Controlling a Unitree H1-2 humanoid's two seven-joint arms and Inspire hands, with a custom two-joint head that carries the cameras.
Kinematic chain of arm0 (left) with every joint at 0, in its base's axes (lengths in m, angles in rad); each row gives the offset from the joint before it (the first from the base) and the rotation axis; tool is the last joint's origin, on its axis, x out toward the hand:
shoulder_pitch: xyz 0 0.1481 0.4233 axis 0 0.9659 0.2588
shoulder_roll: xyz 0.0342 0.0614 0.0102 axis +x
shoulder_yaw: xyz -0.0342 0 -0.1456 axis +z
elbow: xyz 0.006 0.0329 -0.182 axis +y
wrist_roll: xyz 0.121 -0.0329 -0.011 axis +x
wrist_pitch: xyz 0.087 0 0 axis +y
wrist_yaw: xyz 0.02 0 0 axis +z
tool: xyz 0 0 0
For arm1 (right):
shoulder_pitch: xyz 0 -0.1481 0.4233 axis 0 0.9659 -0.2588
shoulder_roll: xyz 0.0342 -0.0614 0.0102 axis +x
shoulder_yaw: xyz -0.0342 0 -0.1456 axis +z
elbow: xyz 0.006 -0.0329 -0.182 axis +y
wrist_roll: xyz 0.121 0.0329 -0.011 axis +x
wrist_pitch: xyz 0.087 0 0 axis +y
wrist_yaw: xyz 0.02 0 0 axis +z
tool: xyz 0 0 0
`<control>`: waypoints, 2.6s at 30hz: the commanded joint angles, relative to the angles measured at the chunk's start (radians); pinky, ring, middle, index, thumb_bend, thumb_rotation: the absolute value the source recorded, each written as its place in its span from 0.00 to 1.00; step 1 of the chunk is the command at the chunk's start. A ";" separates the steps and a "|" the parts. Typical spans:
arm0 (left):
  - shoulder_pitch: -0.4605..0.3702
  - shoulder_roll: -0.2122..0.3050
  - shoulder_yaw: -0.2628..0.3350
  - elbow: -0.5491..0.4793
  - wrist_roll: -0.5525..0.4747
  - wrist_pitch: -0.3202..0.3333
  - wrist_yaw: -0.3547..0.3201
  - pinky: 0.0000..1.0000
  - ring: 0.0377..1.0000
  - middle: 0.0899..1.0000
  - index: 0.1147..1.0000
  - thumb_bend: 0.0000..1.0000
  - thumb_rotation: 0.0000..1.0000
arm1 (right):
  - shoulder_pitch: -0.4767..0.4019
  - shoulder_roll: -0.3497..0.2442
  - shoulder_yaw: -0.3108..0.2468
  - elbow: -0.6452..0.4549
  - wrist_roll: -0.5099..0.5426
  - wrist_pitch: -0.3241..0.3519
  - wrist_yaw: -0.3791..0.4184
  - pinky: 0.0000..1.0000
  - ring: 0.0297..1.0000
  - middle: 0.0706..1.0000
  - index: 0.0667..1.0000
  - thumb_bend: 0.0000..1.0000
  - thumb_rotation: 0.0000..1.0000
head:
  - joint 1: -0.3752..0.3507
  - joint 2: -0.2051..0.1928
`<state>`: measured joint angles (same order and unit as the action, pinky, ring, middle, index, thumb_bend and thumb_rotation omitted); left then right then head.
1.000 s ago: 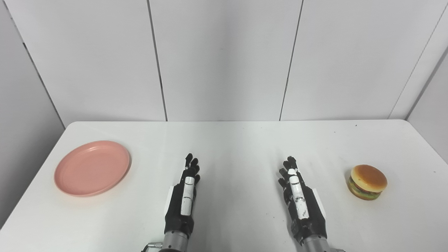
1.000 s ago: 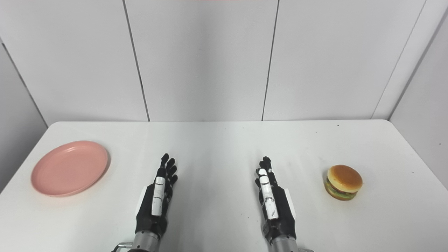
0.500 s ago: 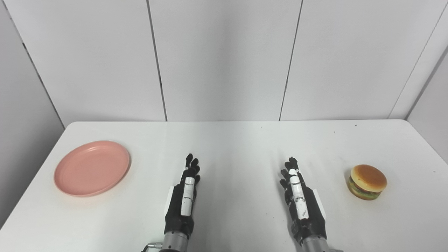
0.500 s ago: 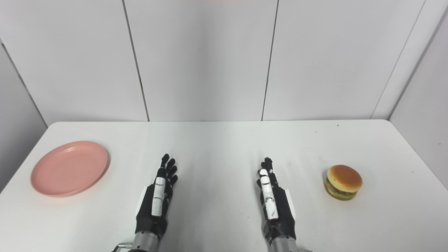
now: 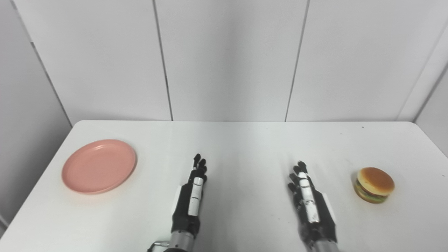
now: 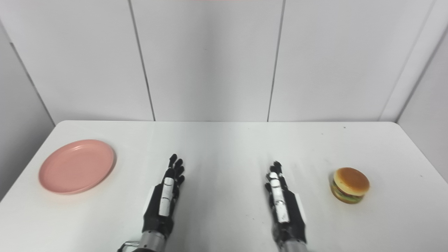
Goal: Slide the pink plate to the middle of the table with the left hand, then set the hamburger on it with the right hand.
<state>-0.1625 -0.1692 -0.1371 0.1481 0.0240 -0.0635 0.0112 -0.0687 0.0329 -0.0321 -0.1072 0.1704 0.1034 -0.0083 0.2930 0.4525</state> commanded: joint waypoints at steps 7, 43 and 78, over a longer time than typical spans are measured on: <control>-0.125 0.043 0.108 0.017 -0.032 -0.086 0.032 1.00 1.00 1.00 1.00 0.76 1.00 | -0.019 -0.033 -0.001 -0.027 -0.004 -0.047 0.032 1.00 1.00 1.00 1.00 0.49 0.95 | 0.097 -0.047; -0.364 0.506 0.563 0.372 -0.176 -0.127 0.188 0.68 0.69 0.67 0.67 0.86 1.00 | -0.027 -0.029 -0.017 -0.016 -0.020 -0.091 0.024 1.00 1.00 1.00 1.00 0.39 0.93 | 0.158 -0.071; -0.416 0.361 0.414 0.587 -0.229 -0.195 0.121 0.73 0.73 0.71 0.71 0.86 1.00 | -0.016 -0.019 -0.004 -0.079 -0.045 -0.054 0.005 1.00 1.00 1.00 1.00 0.37 0.94 | 0.128 -0.047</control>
<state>-0.5652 0.2050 0.2838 0.7401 -0.1924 -0.2684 0.1479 -0.0671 0.0074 -0.0366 -0.1535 0.1306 0.0598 0.0013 0.4265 0.3988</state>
